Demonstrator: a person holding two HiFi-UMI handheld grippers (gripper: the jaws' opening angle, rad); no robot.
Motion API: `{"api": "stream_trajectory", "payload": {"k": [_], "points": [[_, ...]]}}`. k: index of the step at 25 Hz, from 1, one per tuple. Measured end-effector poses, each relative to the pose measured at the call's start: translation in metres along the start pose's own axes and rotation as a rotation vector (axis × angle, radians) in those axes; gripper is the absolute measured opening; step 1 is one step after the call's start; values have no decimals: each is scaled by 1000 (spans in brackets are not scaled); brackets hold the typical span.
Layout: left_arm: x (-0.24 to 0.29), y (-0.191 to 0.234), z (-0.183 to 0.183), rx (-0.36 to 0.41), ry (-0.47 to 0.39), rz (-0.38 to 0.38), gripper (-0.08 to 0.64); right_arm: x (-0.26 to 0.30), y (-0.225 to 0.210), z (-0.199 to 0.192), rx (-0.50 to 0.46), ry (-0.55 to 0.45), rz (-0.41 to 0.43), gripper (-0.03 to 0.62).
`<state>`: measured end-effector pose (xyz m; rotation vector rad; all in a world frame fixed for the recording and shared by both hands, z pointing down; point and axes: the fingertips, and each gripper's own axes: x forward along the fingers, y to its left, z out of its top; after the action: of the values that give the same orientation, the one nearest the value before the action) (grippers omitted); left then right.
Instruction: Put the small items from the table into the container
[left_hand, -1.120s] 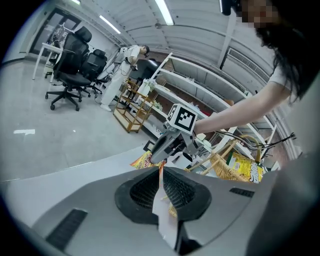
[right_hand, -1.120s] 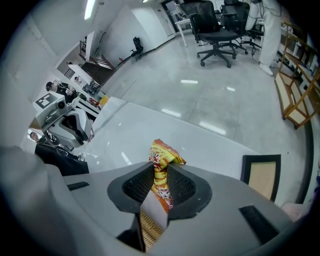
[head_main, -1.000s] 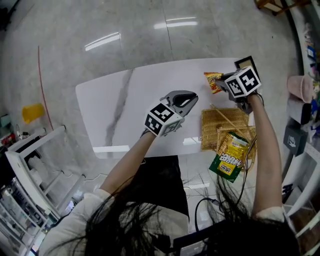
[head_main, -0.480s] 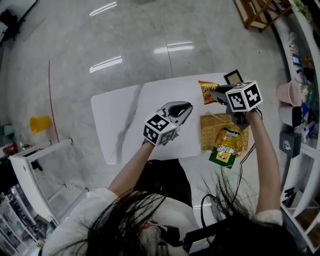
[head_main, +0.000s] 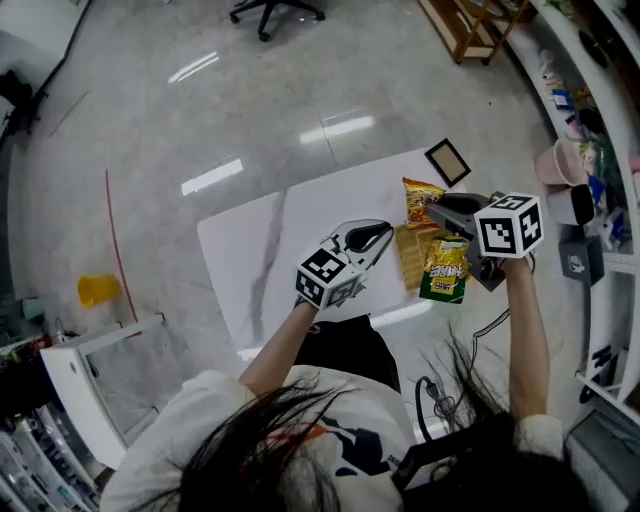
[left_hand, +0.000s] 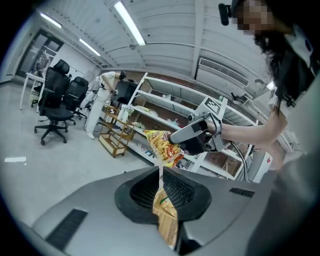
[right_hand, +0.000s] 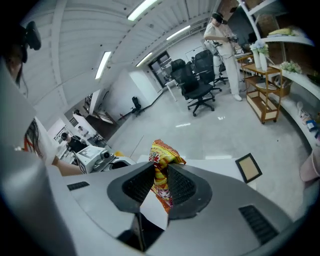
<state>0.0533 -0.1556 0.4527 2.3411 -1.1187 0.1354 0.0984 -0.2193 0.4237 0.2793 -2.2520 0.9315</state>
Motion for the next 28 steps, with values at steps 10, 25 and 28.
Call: {"api": "stream_trajectory", "payload": {"k": [10, 25, 28], "points": [[15, -86, 10, 146, 93, -179, 17, -105, -10, -64, 135, -184, -168, 89], [80, -164, -25, 213, 240, -375, 17, -150, -116, -195, 371, -171, -446, 89], [91, -168, -34, 217, 269, -383, 17, -140, -139, -209, 380, -143, -496, 89]]}}
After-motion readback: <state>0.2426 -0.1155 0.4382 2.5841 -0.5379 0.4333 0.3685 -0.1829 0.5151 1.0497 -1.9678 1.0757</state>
